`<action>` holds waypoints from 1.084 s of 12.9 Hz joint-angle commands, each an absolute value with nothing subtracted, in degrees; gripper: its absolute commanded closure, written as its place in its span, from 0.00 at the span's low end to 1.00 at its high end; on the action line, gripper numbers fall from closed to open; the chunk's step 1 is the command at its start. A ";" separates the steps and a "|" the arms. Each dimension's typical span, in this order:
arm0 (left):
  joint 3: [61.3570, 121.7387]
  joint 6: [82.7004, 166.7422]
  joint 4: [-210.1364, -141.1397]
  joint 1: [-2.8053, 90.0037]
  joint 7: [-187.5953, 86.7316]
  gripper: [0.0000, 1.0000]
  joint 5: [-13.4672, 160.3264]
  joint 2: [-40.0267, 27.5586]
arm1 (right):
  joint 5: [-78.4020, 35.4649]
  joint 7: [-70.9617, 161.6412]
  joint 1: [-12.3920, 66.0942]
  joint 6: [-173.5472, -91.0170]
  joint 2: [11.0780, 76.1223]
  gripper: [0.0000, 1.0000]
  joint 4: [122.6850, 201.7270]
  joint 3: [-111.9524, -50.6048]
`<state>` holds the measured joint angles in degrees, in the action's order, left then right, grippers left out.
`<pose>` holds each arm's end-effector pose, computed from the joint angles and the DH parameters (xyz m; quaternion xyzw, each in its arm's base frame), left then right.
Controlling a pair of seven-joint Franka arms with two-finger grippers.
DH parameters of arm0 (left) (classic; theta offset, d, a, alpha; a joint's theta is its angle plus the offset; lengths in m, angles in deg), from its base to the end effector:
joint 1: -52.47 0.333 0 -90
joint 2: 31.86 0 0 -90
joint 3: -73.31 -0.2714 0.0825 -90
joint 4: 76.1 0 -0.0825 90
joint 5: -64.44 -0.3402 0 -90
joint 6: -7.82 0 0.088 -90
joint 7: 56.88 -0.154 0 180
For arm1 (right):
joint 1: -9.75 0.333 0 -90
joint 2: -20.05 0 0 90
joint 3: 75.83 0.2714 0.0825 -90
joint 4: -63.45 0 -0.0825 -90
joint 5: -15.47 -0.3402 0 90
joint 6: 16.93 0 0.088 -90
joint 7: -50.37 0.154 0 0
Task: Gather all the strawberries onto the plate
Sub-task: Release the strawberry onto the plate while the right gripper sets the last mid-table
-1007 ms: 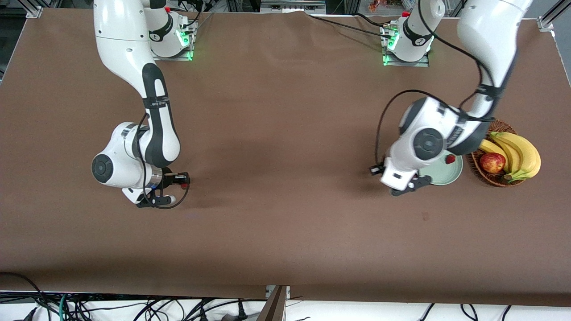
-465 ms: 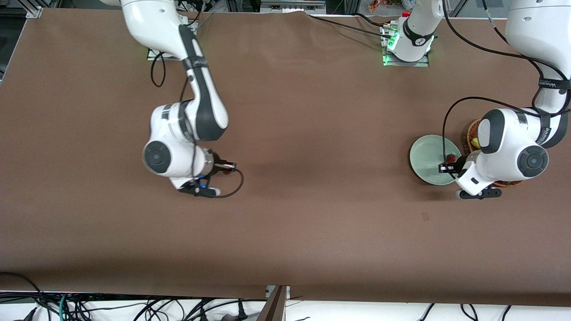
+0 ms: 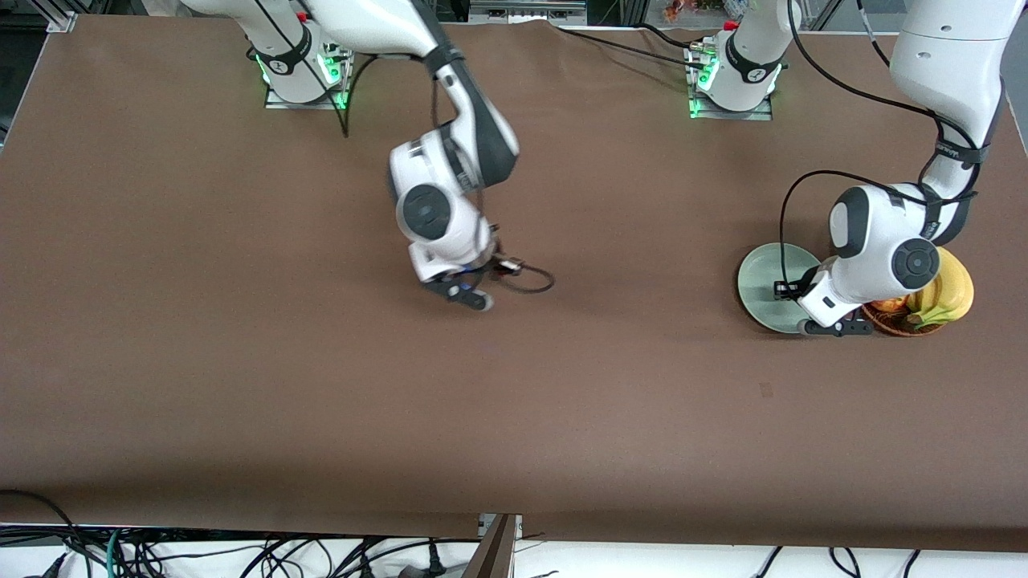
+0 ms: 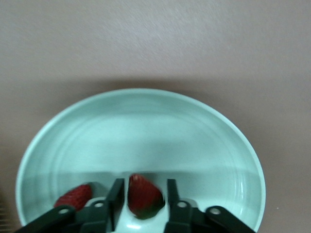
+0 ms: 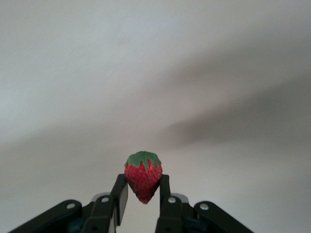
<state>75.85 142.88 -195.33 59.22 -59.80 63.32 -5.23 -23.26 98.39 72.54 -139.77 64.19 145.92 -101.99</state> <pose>0.5109 0.0370 0.1358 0.9956 0.0051 -0.0934 0.0097 0.4734 0.4682 0.2138 -0.9670 0.2195 0.0755 0.1053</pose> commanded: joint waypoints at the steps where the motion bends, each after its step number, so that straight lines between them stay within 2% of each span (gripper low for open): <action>1: 75.16 142.39 -197.04 58.01 -61.80 0.00 64.97 -8.91 | -22.42 107.73 72.95 -151.53 68.11 0.94 144.75 -95.45; 2: 75.16 140.90 -196.52 58.01 -61.72 0.00 64.97 -9.96 | -22.33 109.85 73.29 -154.88 69.26 0.93 144.75 -93.95; 4: 75.16 137.04 -195.29 57.49 -61.63 0.00 65.05 -13.21 | -22.33 113.11 75.57 -159.29 71.19 0.74 144.75 -93.76; 5: 75.16 135.37 -194.50 57.22 -61.28 0.00 64.97 -14.70 | -22.24 113.47 76.19 -160.18 71.55 0.68 144.75 -93.76; 7: 75.16 134.21 -194.14 56.70 -60.84 0.00 65.05 -17.60 | -22.24 113.13 75.85 -159.58 70.59 0.36 144.75 -94.28; 8: 75.16 134.12 -194.14 56.08 -60.23 0.00 65.31 -18.84 | -22.15 113.04 75.50 -157.74 69.37 0.31 144.75 -94.72; 11: 73.40 134.12 -194.31 51.87 -56.90 0.00 67.07 -21.13 | -22.15 111.99 75.14 -144.76 66.64 0.17 141.95 -101.12; 12: 73.57 134.21 -194.49 51.16 -55.14 0.00 67.07 -21.22 | -22.15 110.50 74.97 -140.19 66.63 0.06 140.45 -103.93; 13: 73.66 134.21 -194.75 49.15 -52.69 0.00 67.07 -21.31 | -22.06 106.49 75.23 -137.45 66.11 0.01 140.18 -106.65; 14: 74.27 134.21 -195.01 47.39 -48.66 0.00 67.07 -21.31 | -22.06 102.88 75.32 -135.60 64.45 0.00 140.87 -108.77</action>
<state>74.64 134.76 -193.91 50.92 -53.42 65.71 -20.21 -22.92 107.66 75.37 -139.54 66.35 140.87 -105.95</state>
